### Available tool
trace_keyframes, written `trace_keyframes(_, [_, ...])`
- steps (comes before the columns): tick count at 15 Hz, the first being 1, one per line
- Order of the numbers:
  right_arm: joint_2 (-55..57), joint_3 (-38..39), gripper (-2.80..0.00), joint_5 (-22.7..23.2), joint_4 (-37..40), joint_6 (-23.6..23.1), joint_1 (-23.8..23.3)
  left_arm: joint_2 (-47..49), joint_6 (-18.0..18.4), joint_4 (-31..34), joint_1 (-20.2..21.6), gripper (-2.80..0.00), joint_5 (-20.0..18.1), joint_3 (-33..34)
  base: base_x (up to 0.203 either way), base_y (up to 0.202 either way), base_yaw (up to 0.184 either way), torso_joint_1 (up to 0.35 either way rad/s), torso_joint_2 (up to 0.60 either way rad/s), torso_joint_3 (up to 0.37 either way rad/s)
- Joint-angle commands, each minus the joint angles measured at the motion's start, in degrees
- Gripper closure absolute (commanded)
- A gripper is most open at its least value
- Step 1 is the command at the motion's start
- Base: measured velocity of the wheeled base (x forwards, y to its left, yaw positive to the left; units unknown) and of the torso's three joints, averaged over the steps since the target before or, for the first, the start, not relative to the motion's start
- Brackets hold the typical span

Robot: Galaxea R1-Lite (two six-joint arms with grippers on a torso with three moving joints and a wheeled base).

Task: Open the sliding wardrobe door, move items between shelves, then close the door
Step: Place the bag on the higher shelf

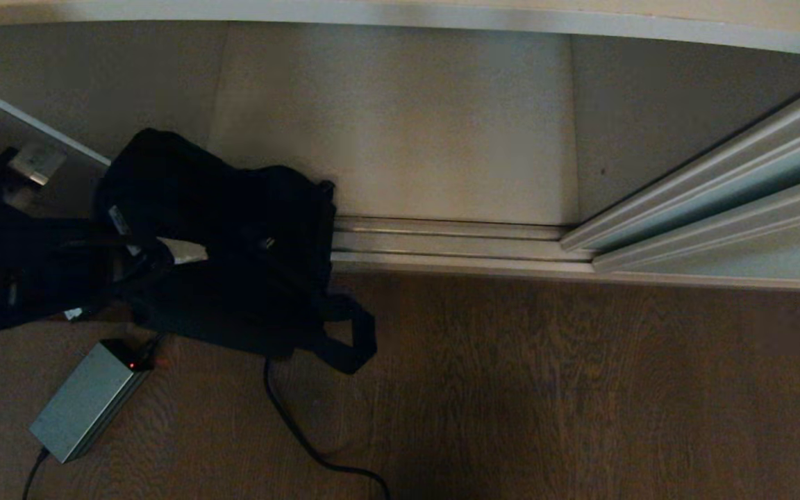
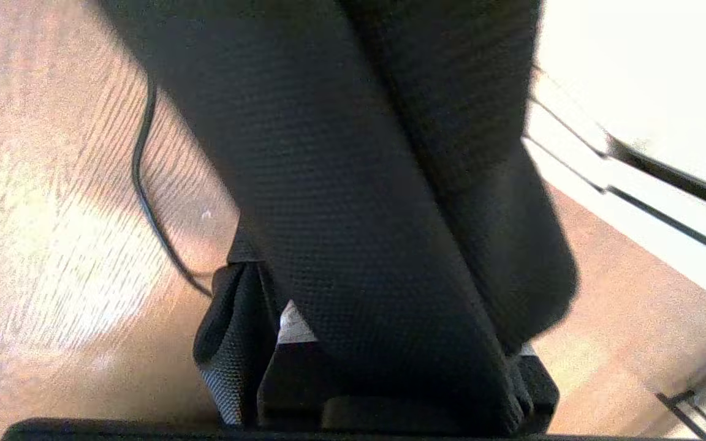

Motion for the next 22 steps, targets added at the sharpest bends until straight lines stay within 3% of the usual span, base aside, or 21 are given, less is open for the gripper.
trace_keyframes(1, [-0.02, 0.06, 0.00, 0.00, -0.08, 0.02, 0.05, -11.09, 0.17, 4.72, 0.00, 0.00, -0.06, 0.08, 0.000, 0.000, 0.000, 0.000, 0.00, 0.000])
trace_keyframes(4, [-0.02, 0.09, 0.00, 0.00, -0.08, 0.03, -0.01, -19.52, 1.91, 18.68, 0.02, 0.00, -0.14, 0.08, 0.000, 0.000, 0.000, 0.000, 0.00, 0.000])
trace_keyframes(9, [-0.02, 0.09, 0.00, 0.00, -0.08, 0.02, 0.07, -33.21, 2.58, 30.47, 0.05, 0.00, -0.19, 0.27, 0.000, 0.000, 0.000, 0.000, 0.00, 0.000])
trace_keyframes(13, [-0.02, 0.03, 0.00, 0.00, -0.06, 0.02, -0.02, -41.24, 8.27, 39.78, 0.30, 0.00, -0.05, 0.27, 0.000, 0.000, 0.000, 0.000, 0.00, 0.000])
trace_keyframes(14, [-0.02, 0.00, 0.00, 0.00, -0.05, 0.06, 0.03, -42.66, 11.39, 40.05, 1.11, 0.00, -0.03, -0.05, 0.000, 0.000, 0.000, 0.000, 0.00, 0.000])
trace_keyframes(16, [-0.02, 0.08, 0.00, 0.00, -0.01, 0.02, -0.02, -48.70, 23.94, 40.28, 4.79, 0.00, 0.16, -2.35, 0.000, 0.000, 0.000, 0.000, 0.00, 0.000])
trace_keyframes(17, [-0.02, 0.09, 0.00, 0.00, -0.03, 0.02, -0.02, -49.79, 28.09, 40.30, 6.32, 0.00, 0.58, -5.20, 0.000, 0.000, 0.000, 0.000, 0.00, 0.000])
trace_keyframes(20, [-0.02, 0.03, 0.00, 0.00, -0.04, 0.06, -0.02, -50.23, 34.96, 40.19, 7.82, 0.00, 1.58, -13.19, 0.000, 0.000, 0.000, 0.000, 0.00, 0.000])
trace_keyframes(22, [-0.02, 0.00, 0.00, 0.00, 0.00, 0.10, 0.07, -50.71, 37.09, 38.52, 8.45, 0.00, 1.62, -16.13, 0.000, 0.000, 0.000, 0.000, 0.00, 0.000])
